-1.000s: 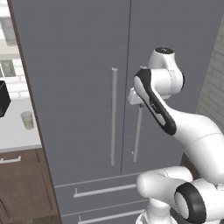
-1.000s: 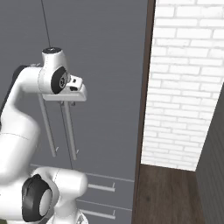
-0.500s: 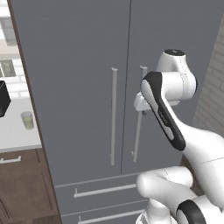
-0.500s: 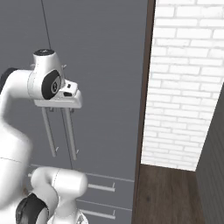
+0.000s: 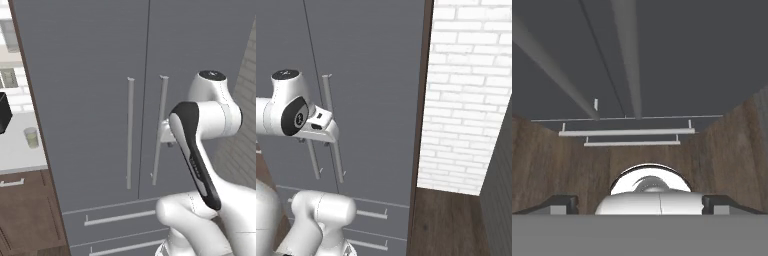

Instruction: Grab a lemon wedge from the fridge and one ice cube from the ice bowl, and put them in the glass of lemonade.

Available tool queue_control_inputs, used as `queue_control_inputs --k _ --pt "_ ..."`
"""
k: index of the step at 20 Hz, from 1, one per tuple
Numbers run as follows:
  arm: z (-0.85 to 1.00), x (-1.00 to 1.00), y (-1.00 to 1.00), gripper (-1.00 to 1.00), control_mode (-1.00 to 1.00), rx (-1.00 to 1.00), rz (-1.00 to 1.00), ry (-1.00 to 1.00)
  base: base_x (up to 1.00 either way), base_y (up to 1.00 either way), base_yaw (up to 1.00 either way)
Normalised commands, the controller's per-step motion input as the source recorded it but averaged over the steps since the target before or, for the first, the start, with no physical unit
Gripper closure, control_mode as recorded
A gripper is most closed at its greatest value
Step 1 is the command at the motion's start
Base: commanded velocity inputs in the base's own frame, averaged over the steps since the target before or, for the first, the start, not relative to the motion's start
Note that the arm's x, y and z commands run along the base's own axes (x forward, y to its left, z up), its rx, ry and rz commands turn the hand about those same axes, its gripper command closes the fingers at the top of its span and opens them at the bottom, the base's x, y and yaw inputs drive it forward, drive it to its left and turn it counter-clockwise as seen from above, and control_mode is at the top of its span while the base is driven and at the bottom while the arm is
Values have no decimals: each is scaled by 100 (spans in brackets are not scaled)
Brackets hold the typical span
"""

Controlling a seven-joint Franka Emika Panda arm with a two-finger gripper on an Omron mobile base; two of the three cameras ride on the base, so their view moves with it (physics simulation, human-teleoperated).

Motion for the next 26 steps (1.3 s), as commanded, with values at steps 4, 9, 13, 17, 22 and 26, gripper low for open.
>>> queue_control_inputs --k 4,9,13,17,22,26 --pt "-14 -27 11 -100 -100 1 -10 0 0 0 0" --pt "-1 -3 1 -100 -100 0 -2 0 0 0 0" --pt "-1 0 0 -100 -100 0 0 0 0 0 0" --pt "-3 0 12 -100 100 0 0 0 0 6 0" --pt "0 0 0 -100 100 0 0 0 -2 58 -1" --pt "0 0 0 -100 100 0 0 0 0 100 -5"
